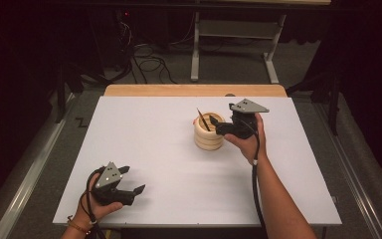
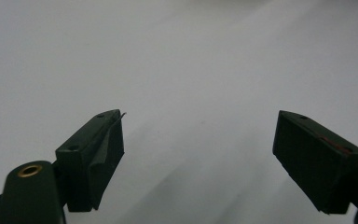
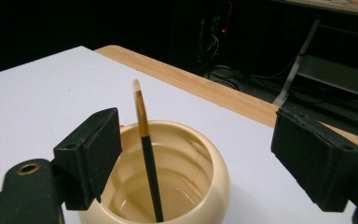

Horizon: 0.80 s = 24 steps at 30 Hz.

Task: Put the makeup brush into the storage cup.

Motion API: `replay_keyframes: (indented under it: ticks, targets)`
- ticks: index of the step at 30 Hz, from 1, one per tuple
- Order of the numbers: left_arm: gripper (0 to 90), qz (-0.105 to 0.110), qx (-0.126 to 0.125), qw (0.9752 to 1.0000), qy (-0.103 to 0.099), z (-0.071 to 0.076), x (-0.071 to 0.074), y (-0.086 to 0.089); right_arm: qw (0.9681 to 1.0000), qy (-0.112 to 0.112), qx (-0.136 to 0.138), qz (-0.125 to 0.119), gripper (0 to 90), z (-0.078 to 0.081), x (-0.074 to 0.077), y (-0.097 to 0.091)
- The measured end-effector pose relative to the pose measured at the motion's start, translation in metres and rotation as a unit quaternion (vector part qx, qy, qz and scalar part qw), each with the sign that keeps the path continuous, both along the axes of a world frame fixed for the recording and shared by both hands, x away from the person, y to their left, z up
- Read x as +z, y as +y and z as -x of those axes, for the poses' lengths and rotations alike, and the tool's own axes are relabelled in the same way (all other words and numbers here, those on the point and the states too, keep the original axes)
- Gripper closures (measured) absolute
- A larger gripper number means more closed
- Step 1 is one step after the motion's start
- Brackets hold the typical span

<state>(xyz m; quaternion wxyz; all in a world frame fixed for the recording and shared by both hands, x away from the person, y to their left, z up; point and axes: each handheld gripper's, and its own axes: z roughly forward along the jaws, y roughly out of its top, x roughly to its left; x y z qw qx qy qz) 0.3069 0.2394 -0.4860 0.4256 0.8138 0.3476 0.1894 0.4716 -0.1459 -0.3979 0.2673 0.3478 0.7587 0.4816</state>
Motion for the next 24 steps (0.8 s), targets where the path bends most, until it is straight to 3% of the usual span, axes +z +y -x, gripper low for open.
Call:
replay_keyframes:
  ticks: [6,11,24]
  targets:
    - [17.3,-0.004,-0.001,1.0000,0.001,0.000,-0.001,-0.001,0.9998,0.014,0.012,0.001,16.9,0.003,0.003,-0.005]
    - [17.3,-0.003,-0.001,1.0000,0.000,0.000,0.000,-0.001,0.9997,0.009,0.010,0.021,17.0,0.006,0.007,-0.009]
    - [17.3,-0.012,0.000,0.9999,0.000,0.000,-0.001,-0.002,0.9993,0.013,0.008,0.035,16.7,0.015,0.013,-0.021]
